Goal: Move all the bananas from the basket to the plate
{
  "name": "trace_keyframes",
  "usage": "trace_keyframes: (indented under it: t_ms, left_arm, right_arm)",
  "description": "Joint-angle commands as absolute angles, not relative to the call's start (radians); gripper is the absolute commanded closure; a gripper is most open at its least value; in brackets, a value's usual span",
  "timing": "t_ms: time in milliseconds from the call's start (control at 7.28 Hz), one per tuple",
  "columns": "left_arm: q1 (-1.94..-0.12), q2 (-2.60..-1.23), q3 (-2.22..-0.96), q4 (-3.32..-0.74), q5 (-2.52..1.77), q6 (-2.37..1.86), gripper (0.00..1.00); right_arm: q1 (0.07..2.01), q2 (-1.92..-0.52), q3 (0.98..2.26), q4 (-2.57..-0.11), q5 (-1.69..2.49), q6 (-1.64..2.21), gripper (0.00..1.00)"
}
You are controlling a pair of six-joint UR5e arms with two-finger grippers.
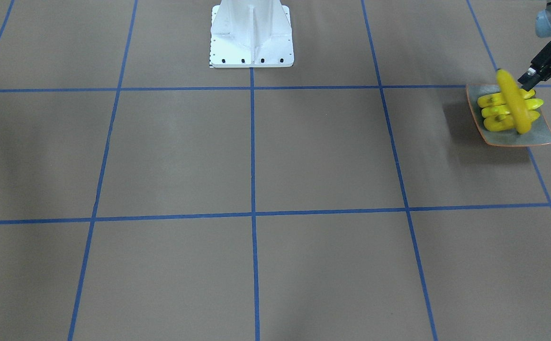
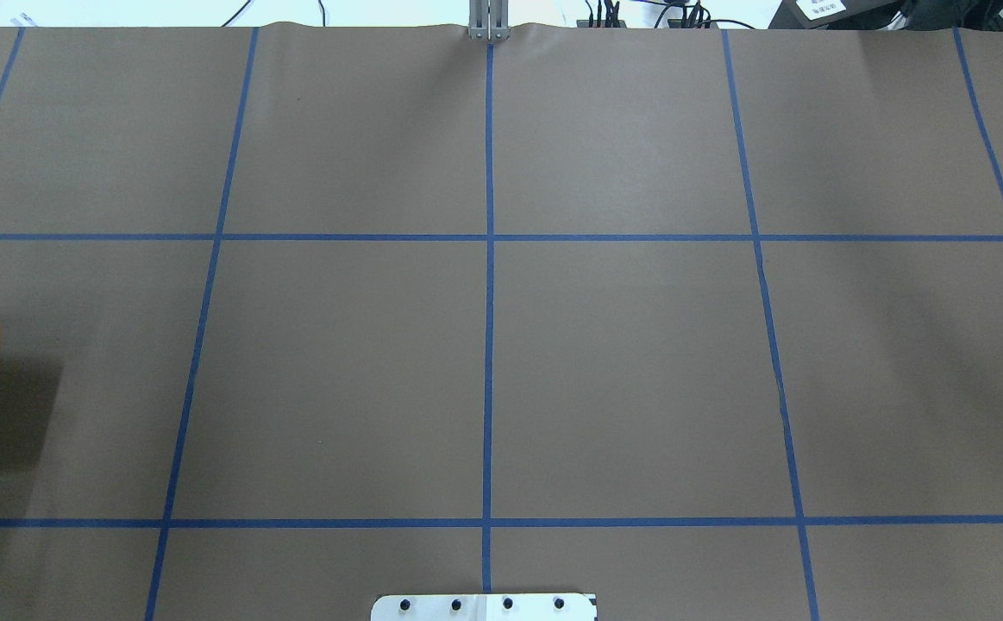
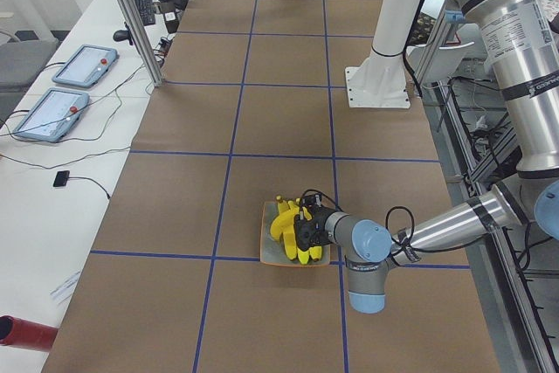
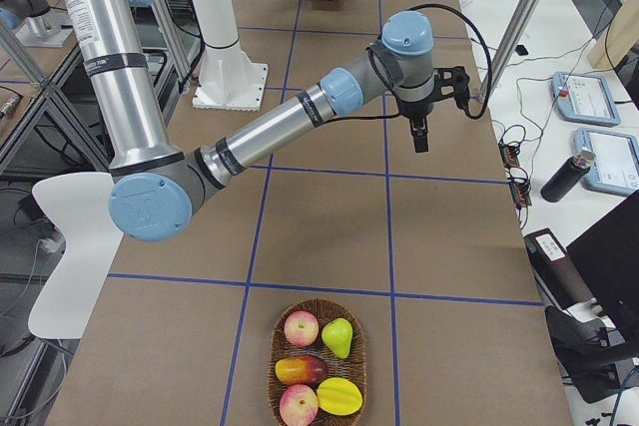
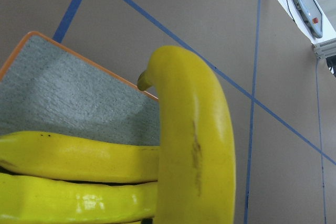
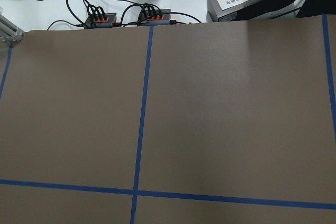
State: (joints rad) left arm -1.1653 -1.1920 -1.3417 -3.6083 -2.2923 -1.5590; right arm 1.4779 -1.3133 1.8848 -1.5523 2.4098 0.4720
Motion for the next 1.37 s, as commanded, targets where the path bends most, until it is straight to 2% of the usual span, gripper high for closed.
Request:
trace_keyframes:
  t_ms: [0,137,275,824,1236]
  left_arm:
    - [-1.164,-1.195,-1.335,-3.609,-2.319,-1.528,0.22]
    - [-1.164,-1.195,-1.335,-3.609,-2.318,-1.528,0.20]
    - [-1.164,-1.200,-1.341,-3.611,-2.319,-1.528,0.00]
    - [-1.201,-1.243,-1.342,-3.484,-2.333,-1.213,0.00]
    - [-1.345,-1.256,-1.400,-3.116,-2.324,-0.712,0.00]
  right_arm:
    - [1.480,-1.316,1.885,-1.552,2.410,0.471,0.00]
    - [1.480,-1.316,1.885,-1.552,2.410,0.471,0.00]
    - [1.483,-1.321,1.885,-1.551,2.410,0.471,0.00]
    - [1.538,-1.416,1.882,-1.557,2.395,0.249,0.00]
    - [1.586,-1.486,1.862,-1.559,2.391,0.111,0.00]
